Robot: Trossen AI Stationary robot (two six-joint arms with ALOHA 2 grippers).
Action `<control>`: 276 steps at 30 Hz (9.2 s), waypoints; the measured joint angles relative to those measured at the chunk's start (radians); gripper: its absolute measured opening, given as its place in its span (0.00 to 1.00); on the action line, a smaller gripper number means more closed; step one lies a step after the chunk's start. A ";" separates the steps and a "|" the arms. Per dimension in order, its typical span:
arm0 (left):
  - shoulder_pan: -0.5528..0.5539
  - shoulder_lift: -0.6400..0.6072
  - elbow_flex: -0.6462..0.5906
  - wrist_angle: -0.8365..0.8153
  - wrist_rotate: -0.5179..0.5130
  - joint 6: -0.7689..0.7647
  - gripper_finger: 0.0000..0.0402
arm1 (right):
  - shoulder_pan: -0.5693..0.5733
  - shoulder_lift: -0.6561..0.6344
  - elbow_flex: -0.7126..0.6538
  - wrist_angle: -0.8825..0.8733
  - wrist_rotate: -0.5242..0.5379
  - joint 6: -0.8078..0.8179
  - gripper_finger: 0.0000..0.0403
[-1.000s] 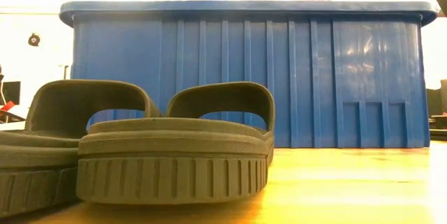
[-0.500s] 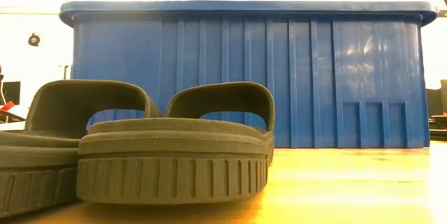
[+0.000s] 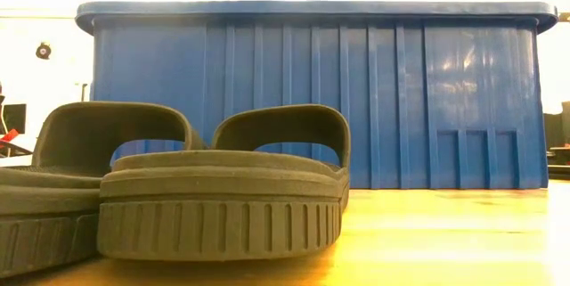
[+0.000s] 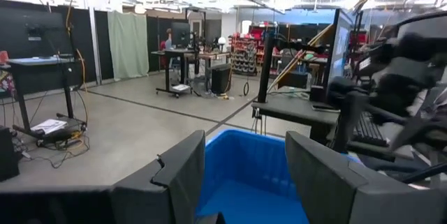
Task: Pick and place slides into bin
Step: Put the pink slide into the blue organizer bin
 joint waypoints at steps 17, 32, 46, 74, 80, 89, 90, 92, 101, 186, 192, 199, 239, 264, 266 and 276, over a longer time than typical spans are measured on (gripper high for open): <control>0.000 0.043 -0.003 0.017 0.000 -0.027 0.46 | 0.323 0.032 -0.264 0.019 0.035 0.357 0.57; 0.001 0.067 -0.003 0.009 0.000 -0.027 0.46 | 0.369 0.162 -0.527 0.284 -0.035 0.388 0.57; 0.001 0.075 -0.029 0.008 -0.004 -0.026 0.46 | 0.346 0.399 -0.319 0.309 -0.034 0.282 0.57; 0.001 0.034 -0.119 -0.061 0.317 -0.298 0.46 | 0.372 -0.406 -0.758 0.752 0.281 0.161 0.24; 0.000 0.078 -0.150 -0.057 0.477 -0.366 0.46 | 0.367 -0.654 -1.053 1.131 0.281 -0.019 0.17; 0.000 0.160 -0.149 0.075 0.488 -0.263 0.46 | 0.328 -0.988 -1.383 1.192 0.292 0.051 0.12; 0.000 0.168 -0.146 0.087 0.488 -0.247 0.46 | 0.321 -1.020 -1.413 1.191 0.300 0.056 0.12; 0.001 0.190 -0.138 0.095 0.488 -0.230 0.46 | 0.306 -1.080 -1.466 1.196 0.344 0.061 0.12; 0.000 0.337 -0.055 -0.216 0.408 -0.484 0.46 | 0.234 -1.233 -1.586 1.195 0.645 -0.014 0.12; -0.819 1.436 0.373 -0.852 0.790 -1.822 0.01 | 0.189 -1.369 -1.437 1.202 0.715 -0.690 0.12; -0.787 1.194 0.432 -0.638 0.294 -1.709 0.00 | 0.189 -1.369 -1.414 1.202 0.715 -0.690 0.12; -0.624 0.991 0.433 -0.288 -0.055 -1.258 0.00 | 0.190 -1.369 -1.407 1.202 0.715 -0.687 0.12; 0.171 1.590 0.570 0.218 -0.480 0.296 0.00 | 0.190 -1.368 -1.390 1.203 0.718 -0.468 0.12; 0.265 1.630 0.527 0.280 -0.344 0.371 0.00 | 0.190 -1.368 -1.390 1.203 0.718 -0.469 0.12; 0.265 1.630 0.526 0.280 -0.343 0.370 0.00 | 0.190 -1.368 -1.390 1.203 0.718 -0.468 0.12; 0.281 1.638 0.522 0.271 -0.276 0.369 0.27 | 0.190 -1.368 -1.390 1.203 0.717 -0.468 0.12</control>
